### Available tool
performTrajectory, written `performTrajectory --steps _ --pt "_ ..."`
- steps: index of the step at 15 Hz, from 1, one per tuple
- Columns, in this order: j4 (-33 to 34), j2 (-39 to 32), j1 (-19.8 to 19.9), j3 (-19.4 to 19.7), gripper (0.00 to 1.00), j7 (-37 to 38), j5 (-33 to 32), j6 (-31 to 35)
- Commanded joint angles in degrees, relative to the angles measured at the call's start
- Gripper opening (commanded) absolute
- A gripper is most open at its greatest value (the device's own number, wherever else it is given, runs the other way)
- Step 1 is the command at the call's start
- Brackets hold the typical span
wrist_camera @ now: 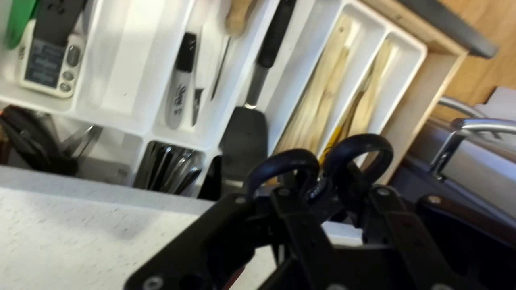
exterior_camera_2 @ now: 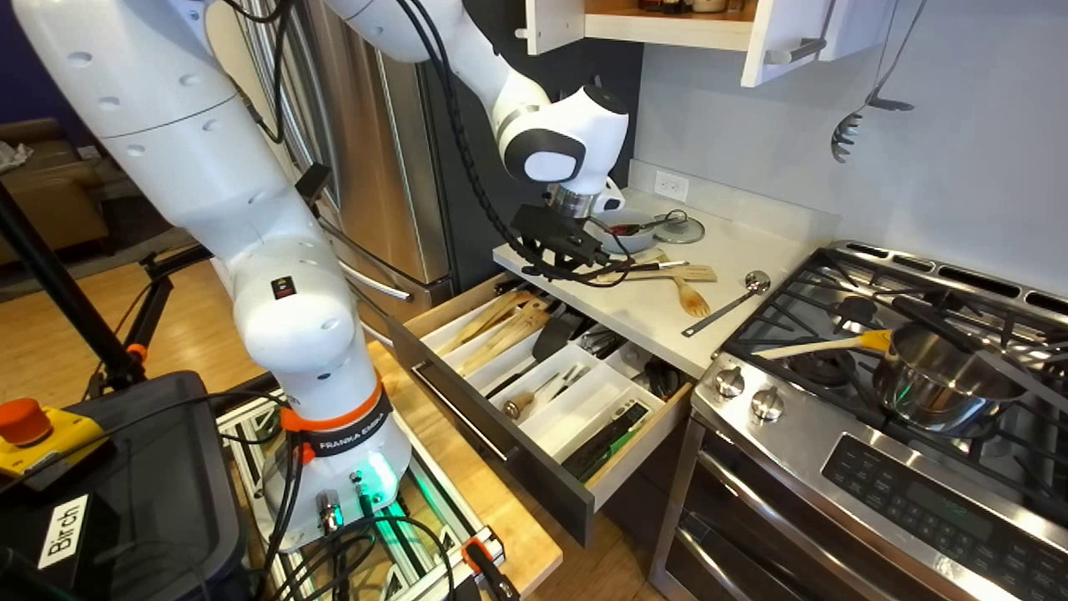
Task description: Remove the scissors from the countertop and put it in the second last right compartment of the opened drawer
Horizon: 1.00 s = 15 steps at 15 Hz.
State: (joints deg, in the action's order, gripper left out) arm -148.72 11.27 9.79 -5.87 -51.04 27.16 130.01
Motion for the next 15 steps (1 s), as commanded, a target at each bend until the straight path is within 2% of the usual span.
performTrajectory --steps 1,3,5,6,10,13,15 --pt "-6.5 8.4 -3.1 8.3 0.08 -0.4 -2.6 -11.3" --pt "-9.4 10.4 -2.0 11.4 0.08 2.5 -4.2 -13.3" --pt "-12.5 11.4 -1.0 13.6 0.08 6.3 -4.4 -9.2" --pt "-8.8 7.3 -0.9 14.8 0.08 7.6 -4.6 -7.6" --pt "-9.6 1.9 -1.9 15.8 0.08 16.4 -4.2 4.6" --pt "-9.5 -3.9 -3.8 16.3 0.08 17.5 -2.7 4.5" --pt "-9.0 -9.4 -3.8 15.2 0.08 20.1 -4.0 9.3"
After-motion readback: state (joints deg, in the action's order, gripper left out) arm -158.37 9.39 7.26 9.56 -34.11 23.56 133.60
